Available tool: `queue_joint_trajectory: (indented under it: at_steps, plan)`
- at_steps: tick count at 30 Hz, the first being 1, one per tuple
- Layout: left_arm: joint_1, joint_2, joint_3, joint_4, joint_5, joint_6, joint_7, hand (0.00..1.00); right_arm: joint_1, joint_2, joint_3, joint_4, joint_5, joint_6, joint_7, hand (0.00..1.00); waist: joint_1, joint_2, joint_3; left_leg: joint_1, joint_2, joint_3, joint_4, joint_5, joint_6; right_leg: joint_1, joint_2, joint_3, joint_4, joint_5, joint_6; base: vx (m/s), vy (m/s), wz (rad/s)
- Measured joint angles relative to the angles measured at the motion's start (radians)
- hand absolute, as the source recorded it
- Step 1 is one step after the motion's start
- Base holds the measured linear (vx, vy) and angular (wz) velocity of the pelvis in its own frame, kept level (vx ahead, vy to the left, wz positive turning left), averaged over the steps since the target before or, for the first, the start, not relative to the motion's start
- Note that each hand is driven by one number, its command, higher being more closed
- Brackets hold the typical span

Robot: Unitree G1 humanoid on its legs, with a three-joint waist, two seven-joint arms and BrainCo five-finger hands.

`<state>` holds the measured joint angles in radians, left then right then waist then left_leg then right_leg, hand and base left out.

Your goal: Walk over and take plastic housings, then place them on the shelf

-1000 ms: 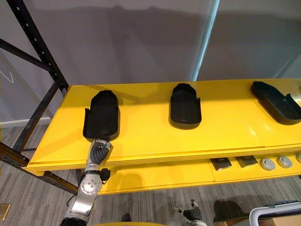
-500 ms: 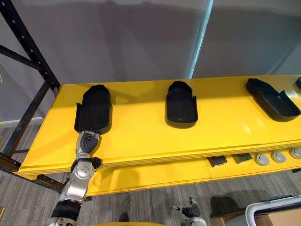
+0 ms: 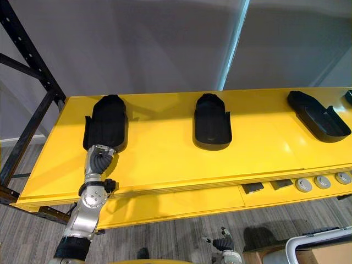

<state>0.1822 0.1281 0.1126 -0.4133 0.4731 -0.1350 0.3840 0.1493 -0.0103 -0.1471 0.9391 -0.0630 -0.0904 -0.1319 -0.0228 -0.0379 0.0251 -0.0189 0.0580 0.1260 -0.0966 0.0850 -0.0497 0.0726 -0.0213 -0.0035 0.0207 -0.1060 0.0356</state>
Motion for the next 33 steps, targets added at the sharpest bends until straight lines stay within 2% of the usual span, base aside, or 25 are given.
queue_joint_trajectory:
  at_steps: [2,6,7,11,12,14,15,18,21,27,33]
  plan:
    - [0.044,-0.032,0.109,-0.103,-0.043,-0.045,0.047,1.00,0.010,-0.002,-0.004,-0.002,0.000,0.000,0.000,0.00,0.030,0.008,0.004,0.020,0.002,-0.021,-0.001,0.000,0.000,0.022,-0.003,-0.014,0.014,0.000,0.000,-0.02,-0.001,0.27]
    - [0.175,-0.105,0.287,-0.121,-0.176,-0.047,0.103,1.00,0.015,0.020,-0.003,-0.035,0.000,0.003,0.001,0.00,0.044,0.012,0.008,0.023,0.006,-0.037,-0.007,-0.010,0.002,0.034,-0.006,-0.035,0.021,-0.008,0.003,-0.08,-0.005,0.20]
    - [0.200,-0.115,0.300,-0.114,-0.204,-0.047,0.104,1.00,0.015,0.025,-0.003,-0.047,0.000,0.005,0.001,0.00,0.045,0.010,0.009,0.020,0.005,-0.037,-0.007,-0.010,0.002,0.030,-0.009,-0.039,0.023,-0.013,0.000,-0.11,0.003,0.19]
    - [0.288,-0.177,0.352,0.063,-0.303,-0.028,0.094,1.00,0.020,0.033,0.002,-0.088,-0.007,0.023,0.000,0.00,0.052,0.004,0.014,0.017,-0.002,-0.023,0.000,-0.009,0.003,0.009,-0.023,-0.071,0.067,-0.049,0.018,-0.09,0.024,0.22]
    - [0.295,-0.190,0.353,0.153,-0.320,-0.017,0.081,1.00,0.027,0.031,0.010,-0.102,-0.009,0.023,0.000,0.00,0.069,0.004,0.013,0.017,-0.002,-0.010,0.000,-0.009,0.003,0.008,-0.025,-0.075,0.067,-0.050,0.015,0.00,0.000,0.00]
    - [0.306,-0.204,0.355,0.296,-0.354,0.006,0.047,1.00,0.028,0.032,0.022,-0.103,-0.013,0.026,0.001,0.00,0.074,0.000,0.014,0.016,-0.004,-0.005,0.001,-0.009,0.003,0.008,-0.028,-0.079,0.067,-0.050,0.015,0.01,0.016,0.01]
    - [0.305,-0.207,0.355,0.437,-0.373,0.022,0.022,0.00,0.027,0.034,0.040,-0.104,-0.021,0.030,0.001,0.00,0.077,-0.008,0.019,0.008,-0.003,0.001,0.026,-0.009,0.003,0.008,-0.032,-0.078,0.071,-0.051,0.019,0.00,0.000,0.00]
    - [0.283,-0.209,0.355,0.673,-0.394,0.047,-0.015,0.00,0.036,0.034,0.043,-0.111,-0.024,0.031,0.001,0.00,0.081,-0.021,0.013,-0.004,-0.011,0.008,0.072,-0.030,0.023,0.009,-0.045,-0.078,0.094,-0.068,0.032,0.05,0.025,-0.01]
    - [0.223,-0.211,0.344,0.943,-0.402,0.064,-0.058,0.00,0.034,0.034,0.040,-0.133,-0.025,0.031,0.000,0.00,0.083,-0.014,0.011,-0.010,-0.026,0.013,0.102,-0.058,0.034,0.011,-0.064,-0.075,0.102,-0.077,0.037,0.05,0.037,-0.02]
    - [0.161,-0.201,0.293,1.094,-0.401,0.063,-0.103,0.00,0.033,0.036,0.027,-0.130,-0.023,0.031,0.000,0.00,0.083,-0.002,0.012,-0.010,-0.043,0.027,0.113,-0.070,0.041,0.011,-0.085,-0.062,0.103,-0.079,0.040,0.06,0.030,-0.05]
    - [0.091,-0.191,0.244,1.136,-0.388,0.057,-0.123,0.00,0.031,0.036,0.008,-0.129,-0.021,0.030,0.000,0.00,0.086,0.008,0.016,0.004,-0.044,0.058,0.109,-0.080,0.046,0.011,-0.088,-0.029,0.097,-0.075,0.046,0.04,0.009,-0.17]
